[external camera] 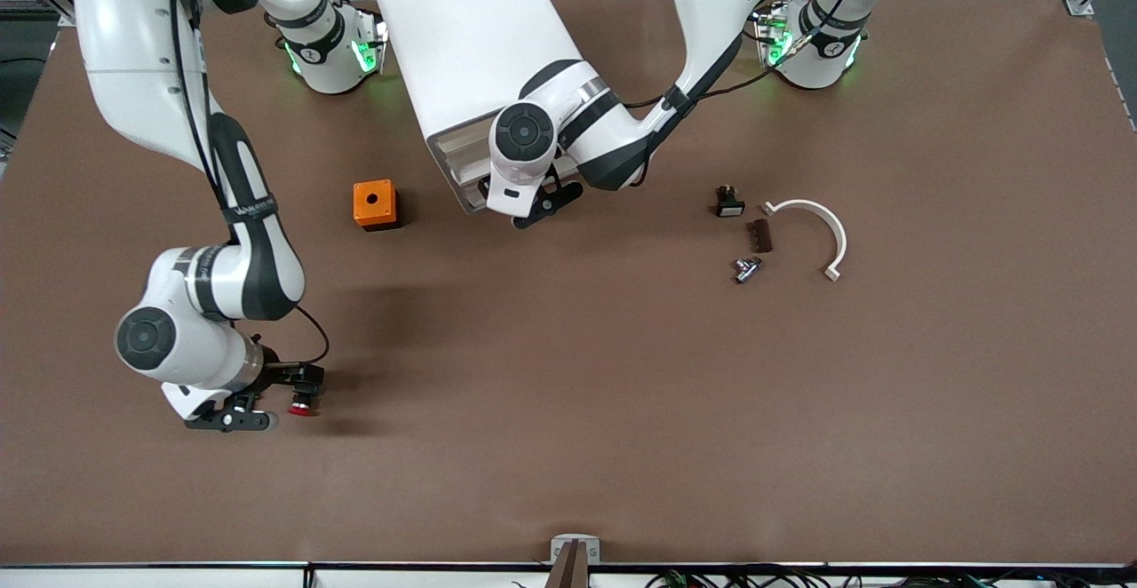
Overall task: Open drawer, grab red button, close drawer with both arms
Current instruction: 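Lower the red button beside the yellow button and open the right gripper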
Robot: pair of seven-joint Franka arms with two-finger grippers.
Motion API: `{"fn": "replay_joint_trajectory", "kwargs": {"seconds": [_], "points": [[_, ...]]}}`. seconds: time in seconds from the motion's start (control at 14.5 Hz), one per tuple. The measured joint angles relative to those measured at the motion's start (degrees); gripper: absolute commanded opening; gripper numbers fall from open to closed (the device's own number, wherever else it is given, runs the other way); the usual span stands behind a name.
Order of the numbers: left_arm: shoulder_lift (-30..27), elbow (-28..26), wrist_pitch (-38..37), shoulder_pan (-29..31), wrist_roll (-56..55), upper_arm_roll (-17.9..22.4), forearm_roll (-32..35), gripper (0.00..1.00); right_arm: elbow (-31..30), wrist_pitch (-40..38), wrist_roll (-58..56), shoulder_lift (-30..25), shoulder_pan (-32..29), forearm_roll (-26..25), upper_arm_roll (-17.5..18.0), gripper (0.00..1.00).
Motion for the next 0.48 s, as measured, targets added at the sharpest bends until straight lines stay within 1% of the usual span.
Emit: {"fn": "replay_joint_trajectory", "kwargs": {"seconds": [0.21, 0.48], "points": [[0.0, -0.1, 0.0, -0.2, -1.1, -0.1, -2.4, 1.00, 0.1, -7.4, -1.0, -5.9, -0.7, -1.8, -0.4, 1.00], [0.0, -0.1, 0.0, 0.0, -1.3, 0.1, -5.2, 1.00, 0.3, -15.0, -4.8, -12.3, -4.8, -2.4, -0.7, 1.00]]}}
